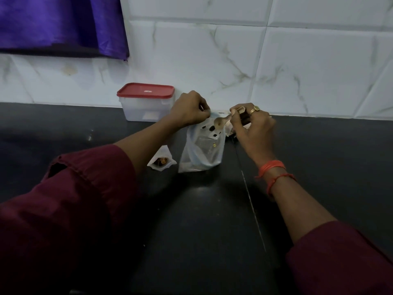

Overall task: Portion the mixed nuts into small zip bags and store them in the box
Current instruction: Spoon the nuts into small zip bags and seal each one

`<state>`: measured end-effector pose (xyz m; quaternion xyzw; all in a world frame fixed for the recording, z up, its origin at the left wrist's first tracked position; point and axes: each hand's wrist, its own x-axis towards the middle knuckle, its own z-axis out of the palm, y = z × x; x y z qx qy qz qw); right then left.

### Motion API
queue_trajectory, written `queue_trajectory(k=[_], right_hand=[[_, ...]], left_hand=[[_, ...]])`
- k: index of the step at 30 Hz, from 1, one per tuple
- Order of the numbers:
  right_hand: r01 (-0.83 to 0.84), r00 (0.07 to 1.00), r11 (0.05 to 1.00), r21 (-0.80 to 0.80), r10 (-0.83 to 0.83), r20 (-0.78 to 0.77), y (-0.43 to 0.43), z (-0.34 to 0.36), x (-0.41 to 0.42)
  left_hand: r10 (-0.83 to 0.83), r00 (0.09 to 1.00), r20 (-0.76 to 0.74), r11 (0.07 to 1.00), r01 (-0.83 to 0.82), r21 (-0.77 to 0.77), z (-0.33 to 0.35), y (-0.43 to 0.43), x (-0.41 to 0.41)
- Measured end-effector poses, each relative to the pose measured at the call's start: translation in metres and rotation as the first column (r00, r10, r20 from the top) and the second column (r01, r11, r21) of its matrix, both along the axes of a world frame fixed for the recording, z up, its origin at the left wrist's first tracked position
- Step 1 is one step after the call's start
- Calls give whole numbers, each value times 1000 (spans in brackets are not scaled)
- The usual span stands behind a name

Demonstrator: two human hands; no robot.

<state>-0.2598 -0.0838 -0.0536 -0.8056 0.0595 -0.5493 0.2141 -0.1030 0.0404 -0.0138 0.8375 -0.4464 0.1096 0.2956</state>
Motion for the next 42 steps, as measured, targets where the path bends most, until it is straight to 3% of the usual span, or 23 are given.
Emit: queue_trajectory(k=[4,9,20,24,32,38,42], right_hand=[[-6,1000,974,-225,3,-12,0,-1,-3],[36,993,905,-423,-79,-84,-6,-6,1],[19,978,815,-580,-137,-160,-4,-11,4],[14,977,835,-549,-129,-171,-1,-12,6],[100,993,905,-413,-117,-16,5,-8,5],[88,996,972,-218,-90,-1,7,-6,4],[94,994,956,-278,-108,-35,6,-9,6]], left_hand=[[55,986,-154,987,-77,-140,1,10,-4],[79,960,-269,970,-137,-203,-13,21,-15],[108,966,-234,927,-183,-328,-34,38,-24],[117,976,-182,927,-173,-332,-37,38,-22],[144,987,-77,933,-161,-321,-39,32,-21],[155,987,-36,930,-158,-332,-34,33,-24],[158,987,-38,921,-161,-356,-32,34,-26]])
